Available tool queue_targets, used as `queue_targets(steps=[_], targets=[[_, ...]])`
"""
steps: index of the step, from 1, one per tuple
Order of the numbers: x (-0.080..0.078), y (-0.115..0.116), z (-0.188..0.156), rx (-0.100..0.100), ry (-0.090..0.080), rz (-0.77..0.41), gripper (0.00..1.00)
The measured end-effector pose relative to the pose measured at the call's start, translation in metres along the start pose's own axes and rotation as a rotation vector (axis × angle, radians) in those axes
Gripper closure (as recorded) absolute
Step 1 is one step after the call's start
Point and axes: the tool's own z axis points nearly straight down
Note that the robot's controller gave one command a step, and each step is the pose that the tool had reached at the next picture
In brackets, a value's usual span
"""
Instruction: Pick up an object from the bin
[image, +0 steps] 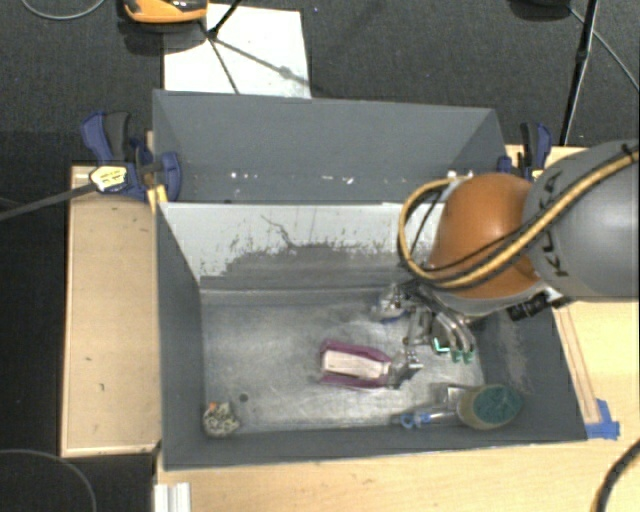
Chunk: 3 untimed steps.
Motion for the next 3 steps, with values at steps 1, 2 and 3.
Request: queue_targets(steps=[1,2,3], targets=[[0.0,0.02,0.055,0.0,-0.009,-0.063,0.0],[-0.008,0.069,0.056,0.001,-0.02,-0.292,0.0],[-0.01,0.069,0.054,-0.001,-0.025,-0.288,1.0]])
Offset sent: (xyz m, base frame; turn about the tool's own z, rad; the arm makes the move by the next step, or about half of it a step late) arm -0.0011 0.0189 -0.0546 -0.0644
